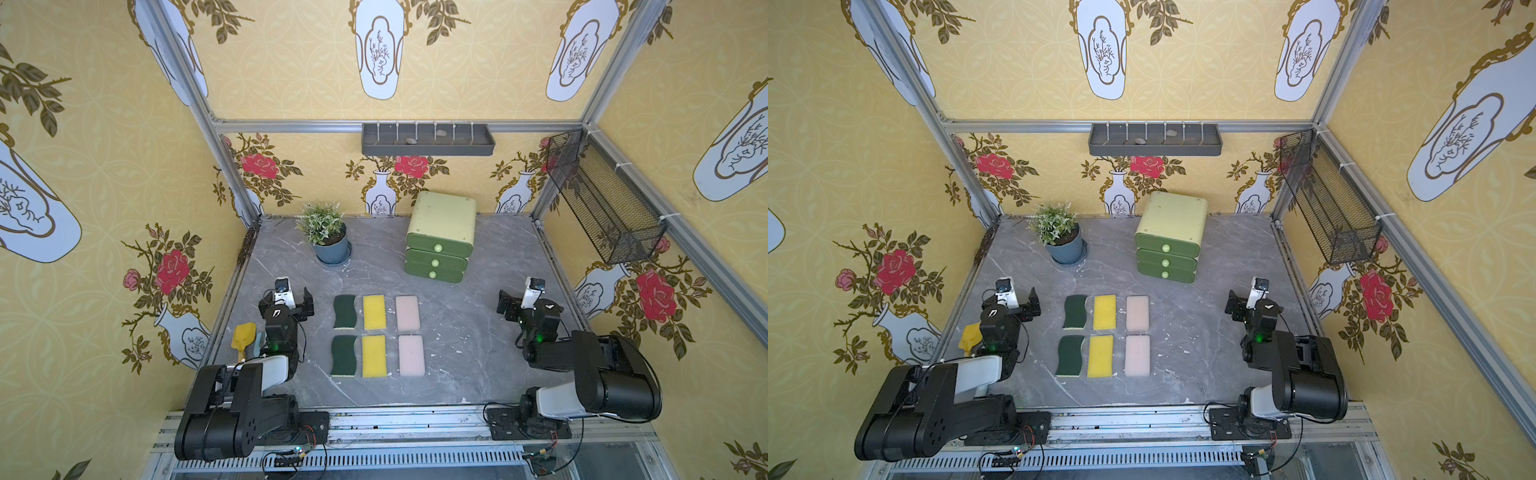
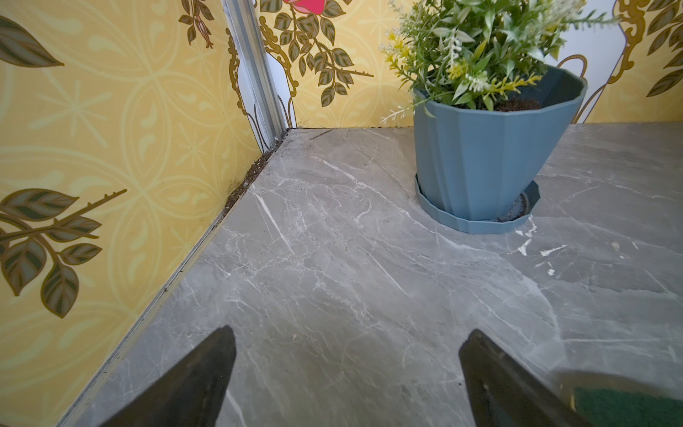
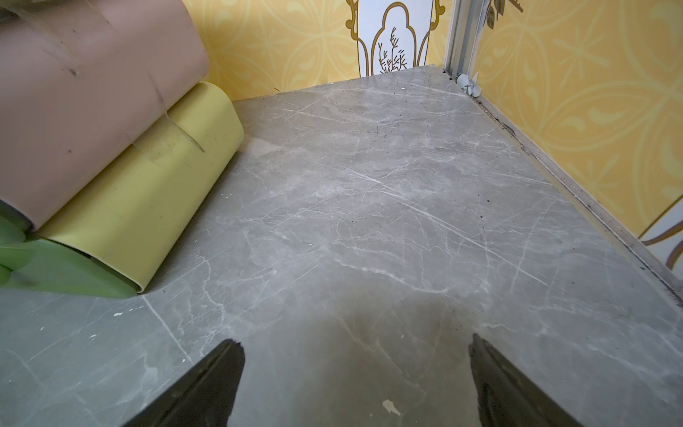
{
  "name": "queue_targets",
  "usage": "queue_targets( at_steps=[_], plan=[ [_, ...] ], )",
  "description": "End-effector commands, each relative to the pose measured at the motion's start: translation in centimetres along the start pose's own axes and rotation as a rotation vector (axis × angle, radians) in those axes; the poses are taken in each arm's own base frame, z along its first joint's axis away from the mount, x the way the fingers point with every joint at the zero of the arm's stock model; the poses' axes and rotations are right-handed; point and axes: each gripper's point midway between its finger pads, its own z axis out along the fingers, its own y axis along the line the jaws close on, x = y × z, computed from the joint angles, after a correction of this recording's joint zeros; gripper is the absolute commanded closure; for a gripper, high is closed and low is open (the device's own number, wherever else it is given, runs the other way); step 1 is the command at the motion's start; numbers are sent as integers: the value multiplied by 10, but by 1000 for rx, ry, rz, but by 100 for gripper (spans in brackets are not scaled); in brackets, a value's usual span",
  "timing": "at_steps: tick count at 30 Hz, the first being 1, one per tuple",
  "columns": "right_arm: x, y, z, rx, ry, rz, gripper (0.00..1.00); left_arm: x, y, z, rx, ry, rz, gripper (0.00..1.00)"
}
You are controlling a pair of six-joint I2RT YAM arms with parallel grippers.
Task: Take the sponge out of the drawer
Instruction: Reset both arms
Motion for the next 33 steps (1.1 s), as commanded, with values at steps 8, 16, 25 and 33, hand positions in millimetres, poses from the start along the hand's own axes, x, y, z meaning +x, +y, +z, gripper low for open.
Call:
queue_targets(
  at_steps=[8,16,25,33],
  plan=[
    [-16,2,0,-8,-62,-2,2,-7,0,1,1,-26,-5,0],
    [-16,2,0,-8,-62,-1,2,-9,0,0,2,-33,-5,0],
    [-23,3,-2,-11,-68,-7,2,-17,-1,-8,17,-55,-8,0],
    [-20,3,4,-18,-33,3,2,-9,3,0,-18,-42,-12,0]
  ],
)
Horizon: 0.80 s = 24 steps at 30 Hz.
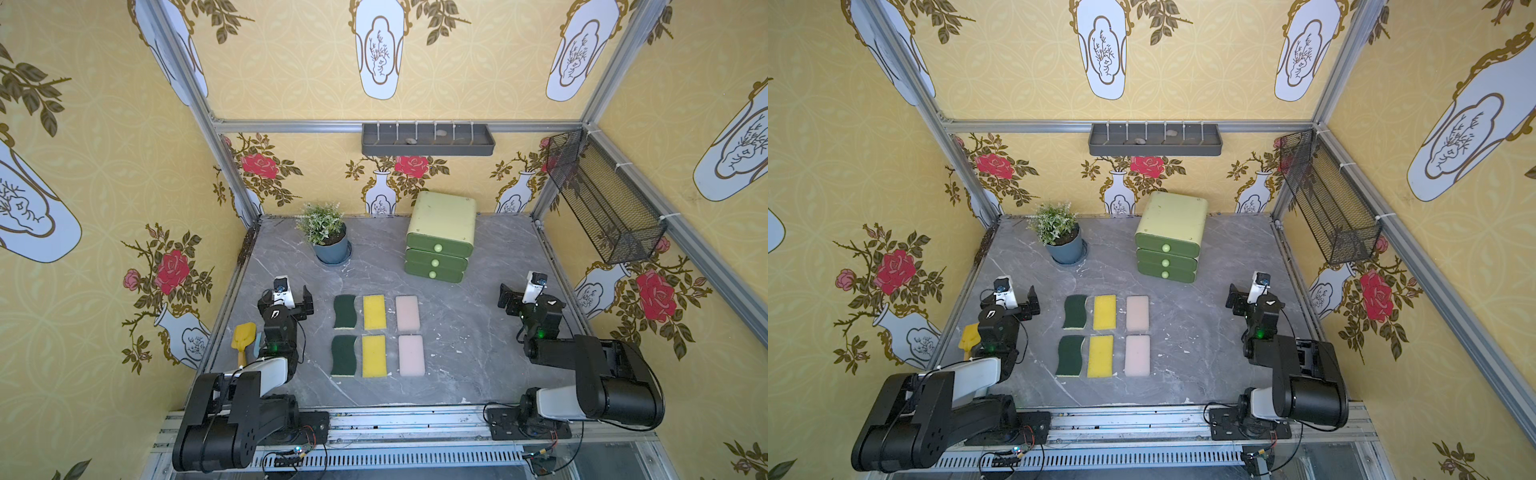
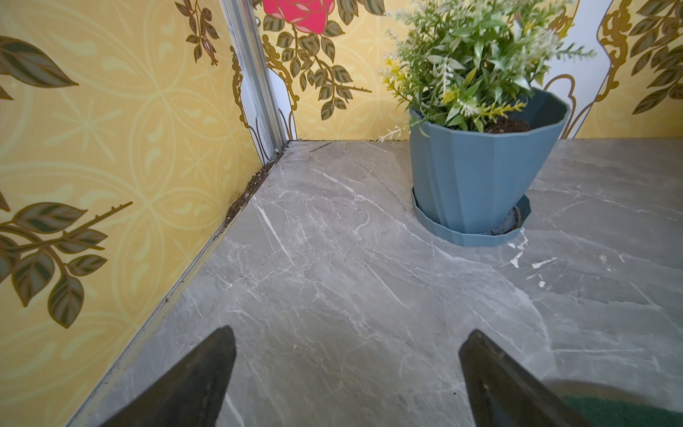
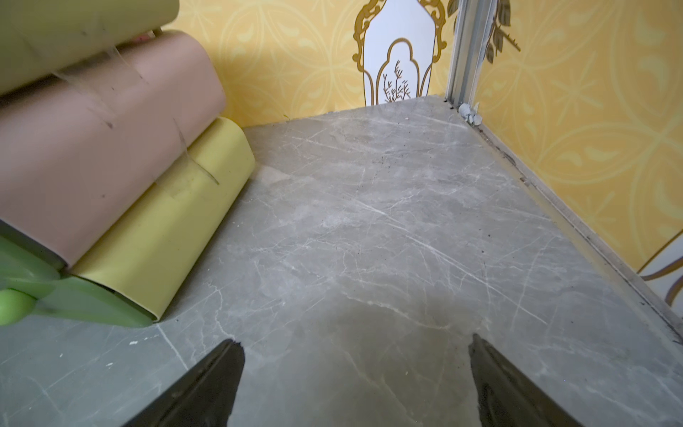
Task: Take the sponge out of the drawer
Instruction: Reset both arms
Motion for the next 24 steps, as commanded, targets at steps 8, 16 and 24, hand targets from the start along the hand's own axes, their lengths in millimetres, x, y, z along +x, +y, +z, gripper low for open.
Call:
queue_targets(
  at_steps=[8,16,24],
  plan=[
    [0,-3,0,13,-16,12,2,-3,3,2,-18,-26,-6,0],
    [3,-3,-2,7,-23,13,3,-3,2,2,-15,-27,-6,0],
    [2,-3,-2,7,-30,11,2,-3,3,2,-17,-25,-6,0]
  ],
)
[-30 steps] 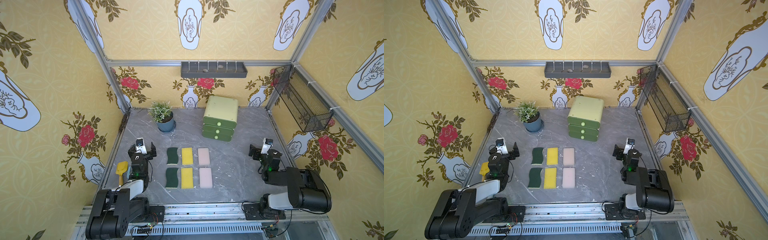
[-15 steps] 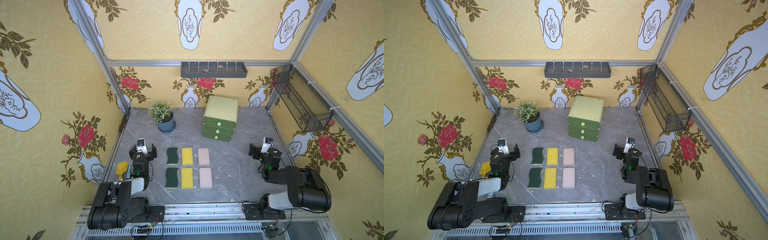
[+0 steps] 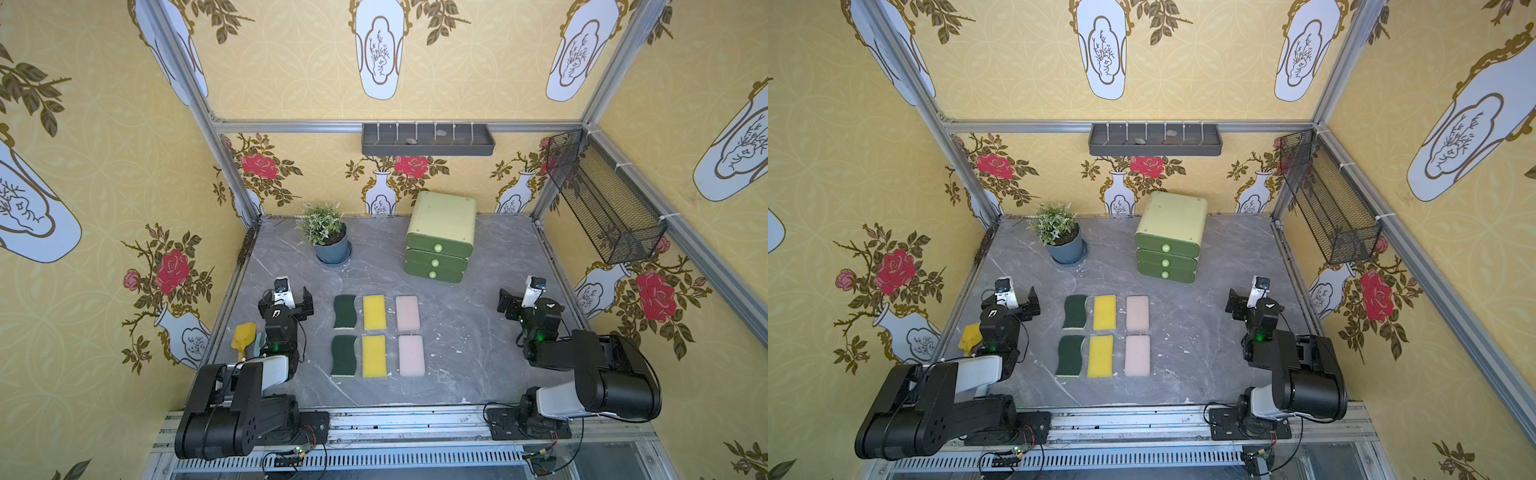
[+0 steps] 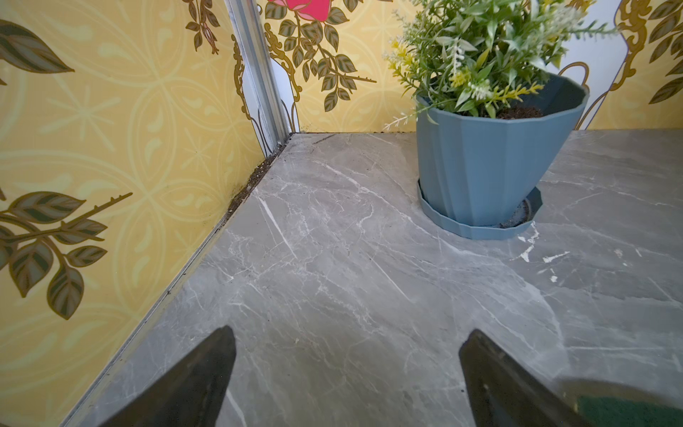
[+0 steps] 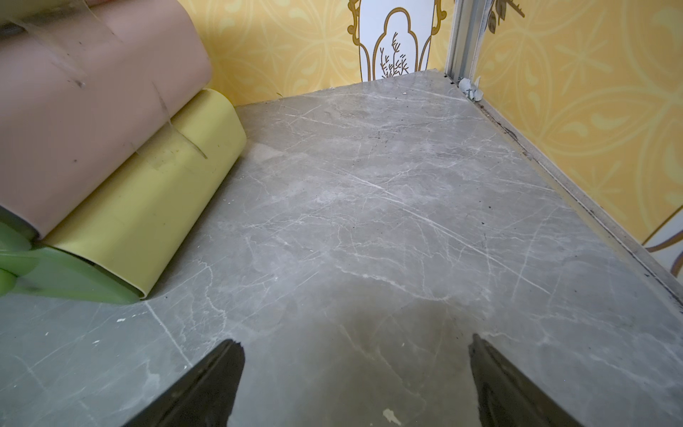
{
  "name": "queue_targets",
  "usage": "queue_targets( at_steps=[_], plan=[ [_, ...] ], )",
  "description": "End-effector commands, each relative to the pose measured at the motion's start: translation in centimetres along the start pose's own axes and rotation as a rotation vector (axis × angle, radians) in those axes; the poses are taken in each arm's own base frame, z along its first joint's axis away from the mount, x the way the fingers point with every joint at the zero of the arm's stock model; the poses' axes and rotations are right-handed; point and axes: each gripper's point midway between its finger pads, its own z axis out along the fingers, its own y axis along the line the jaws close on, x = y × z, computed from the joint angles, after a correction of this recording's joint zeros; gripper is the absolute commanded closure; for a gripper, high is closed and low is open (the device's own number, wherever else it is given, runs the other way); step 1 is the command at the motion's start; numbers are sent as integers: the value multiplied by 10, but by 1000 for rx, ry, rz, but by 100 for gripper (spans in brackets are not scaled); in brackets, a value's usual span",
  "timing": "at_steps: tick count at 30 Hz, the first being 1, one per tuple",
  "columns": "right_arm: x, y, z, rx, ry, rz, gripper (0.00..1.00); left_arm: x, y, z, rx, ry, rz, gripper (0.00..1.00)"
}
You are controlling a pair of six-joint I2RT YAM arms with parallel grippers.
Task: Take the sponge out of the drawer
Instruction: Reset both arms
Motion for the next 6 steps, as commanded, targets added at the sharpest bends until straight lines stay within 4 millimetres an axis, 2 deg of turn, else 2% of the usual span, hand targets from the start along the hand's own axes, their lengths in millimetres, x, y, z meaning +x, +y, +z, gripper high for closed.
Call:
queue_targets(
  at_steps=[1,6],
  plan=[
    [-13,1,0,-3,-54,3,2,-5,1,0,-7,-24,-6,0],
    [-13,1,-1,-3,-53,4,2,-5,1,0,-7,-23,-6,0]
  ],
)
